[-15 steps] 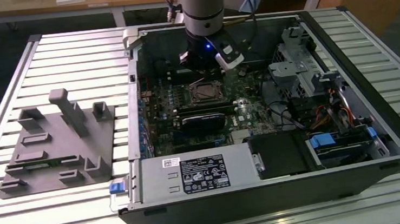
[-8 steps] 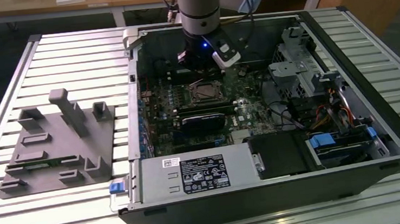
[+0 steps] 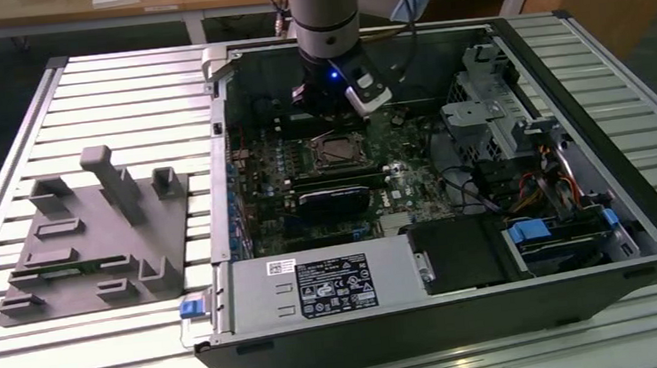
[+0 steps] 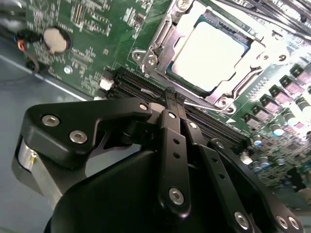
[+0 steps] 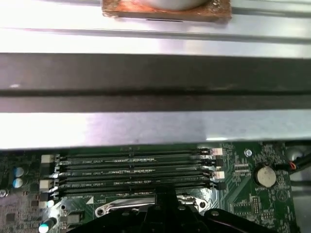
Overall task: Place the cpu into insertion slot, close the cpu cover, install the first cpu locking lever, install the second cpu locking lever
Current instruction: 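Install the first cpu locking lever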
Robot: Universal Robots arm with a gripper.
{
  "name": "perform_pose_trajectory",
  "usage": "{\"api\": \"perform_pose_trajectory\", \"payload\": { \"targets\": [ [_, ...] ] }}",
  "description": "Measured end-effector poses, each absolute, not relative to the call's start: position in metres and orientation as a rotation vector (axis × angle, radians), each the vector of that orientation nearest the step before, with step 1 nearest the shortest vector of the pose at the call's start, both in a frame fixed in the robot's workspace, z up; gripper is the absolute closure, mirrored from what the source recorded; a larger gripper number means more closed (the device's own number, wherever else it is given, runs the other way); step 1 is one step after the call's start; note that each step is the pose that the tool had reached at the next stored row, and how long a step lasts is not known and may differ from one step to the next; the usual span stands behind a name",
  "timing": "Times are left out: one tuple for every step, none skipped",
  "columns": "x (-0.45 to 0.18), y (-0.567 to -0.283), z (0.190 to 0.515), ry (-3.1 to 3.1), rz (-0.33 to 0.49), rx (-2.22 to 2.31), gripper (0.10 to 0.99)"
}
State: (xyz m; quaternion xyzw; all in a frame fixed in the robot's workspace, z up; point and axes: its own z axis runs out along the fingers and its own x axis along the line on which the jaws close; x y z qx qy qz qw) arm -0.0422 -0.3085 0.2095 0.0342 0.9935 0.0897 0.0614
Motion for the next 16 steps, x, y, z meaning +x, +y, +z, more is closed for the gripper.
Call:
{"api": "perform_pose_trajectory", "payload": {
  "targets": [
    [-0.0422,-0.3085,0.2091,3.002,0.270,0.129,0.980],
    [-0.0427,-0.3082,0.2089,3.001,0.269,0.143,0.980],
    [-0.0435,-0.3077,0.2087,3.000,0.268,0.149,0.980],
    [-0.0443,-0.3073,0.2084,3.000,0.268,0.153,0.980],
    [-0.0449,-0.3070,0.2082,2.999,0.268,0.156,0.980],
    [-0.0454,-0.3067,0.2080,2.998,0.268,0.159,0.980],
    [-0.0459,-0.3063,0.2078,2.997,0.267,0.162,0.980],
    [-0.0464,-0.3058,0.2076,2.996,0.267,0.165,0.980],
    [-0.0468,-0.3051,0.2073,2.995,0.267,0.169,0.980],
    [-0.0469,-0.3044,0.2070,2.994,0.266,0.175,0.980],
    [-0.0470,-0.3038,0.2068,2.993,0.266,0.183,0.980],
    [-0.0470,-0.3031,0.2065,2.992,0.265,0.192,0.980],
    [-0.0470,-0.3026,0.2063,2.991,0.264,0.202,0.980],
    [-0.0470,-0.3021,0.2060,2.990,0.264,0.213,0.980],
    [-0.0470,-0.3017,0.2058,2.988,0.263,0.224,0.980],
    [-0.0470,-0.3016,0.2055,2.987,0.262,0.234,0.980]
  ]
}}
